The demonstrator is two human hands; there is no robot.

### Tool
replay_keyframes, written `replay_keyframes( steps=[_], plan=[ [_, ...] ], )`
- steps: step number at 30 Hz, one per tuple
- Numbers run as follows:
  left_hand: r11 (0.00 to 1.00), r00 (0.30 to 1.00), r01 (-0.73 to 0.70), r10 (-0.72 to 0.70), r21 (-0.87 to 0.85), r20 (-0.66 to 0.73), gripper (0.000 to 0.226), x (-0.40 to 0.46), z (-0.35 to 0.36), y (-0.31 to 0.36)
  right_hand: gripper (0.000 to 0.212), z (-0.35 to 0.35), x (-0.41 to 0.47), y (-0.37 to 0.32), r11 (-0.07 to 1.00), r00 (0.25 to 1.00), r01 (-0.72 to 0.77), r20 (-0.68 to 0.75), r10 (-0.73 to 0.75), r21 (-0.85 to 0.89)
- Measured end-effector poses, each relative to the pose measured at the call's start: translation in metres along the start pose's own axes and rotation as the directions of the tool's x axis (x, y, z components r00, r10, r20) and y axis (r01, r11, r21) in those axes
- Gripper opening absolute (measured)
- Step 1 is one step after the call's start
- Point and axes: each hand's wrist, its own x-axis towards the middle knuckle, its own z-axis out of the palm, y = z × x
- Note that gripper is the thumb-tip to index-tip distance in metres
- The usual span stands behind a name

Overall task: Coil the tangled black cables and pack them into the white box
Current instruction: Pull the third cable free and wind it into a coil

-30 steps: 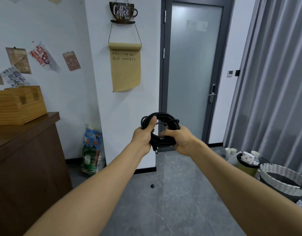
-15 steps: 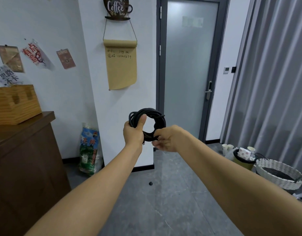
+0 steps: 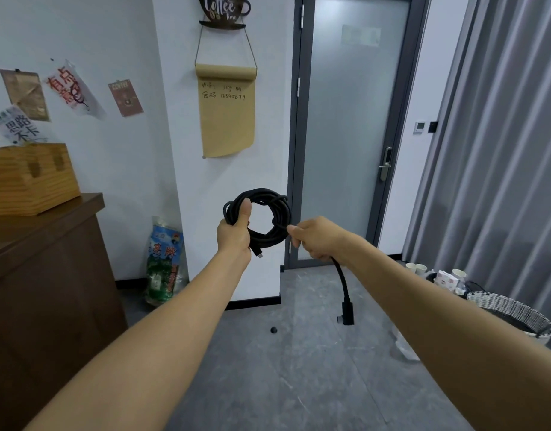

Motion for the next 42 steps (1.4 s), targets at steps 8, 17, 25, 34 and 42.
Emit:
replay_keyframes(
  steps=[8, 17, 25, 34, 42],
  plan=[
    [0.993, 0.994, 0.05, -0.06, -0.107, -0.089, 0.035, -0.019, 0.024, -0.003, 0.029, 0.014, 0.0, 0.001, 0.967, 0.974, 0.073, -0.191, -0.122, -0.242],
    [0.931, 0.96, 0.2, -0.249, -0.306, -0.127, 0.066, -0.033, 0.042, -0.009, 0.038, 0.011, 0.005, 0.0, 0.994, 0.948, 0.063, -0.305, -0.088, -0.093],
    [0.974, 0.978, 0.025, -0.071, -0.227, -0.194, 0.041, -0.035, 0.048, -0.006, 0.043, 0.007, -0.006, -0.005, 0.956, 0.942, 0.075, -0.295, -0.162, -0.284],
    [0.922, 0.962, 0.206, -0.252, -0.328, -0.102, 0.057, -0.056, 0.062, -0.009, 0.032, 0.008, 0.0, -0.001, 0.953, 0.931, 0.031, -0.356, 0.082, 0.3],
    [0.886, 0.934, 0.335, -0.356, -0.32, -0.008, 0.043, -0.068, 0.067, -0.02, 0.039, 0.004, 0.006, 0.005, 0.804, 0.923, -0.009, -0.305, 0.235, 0.595]
  ],
)
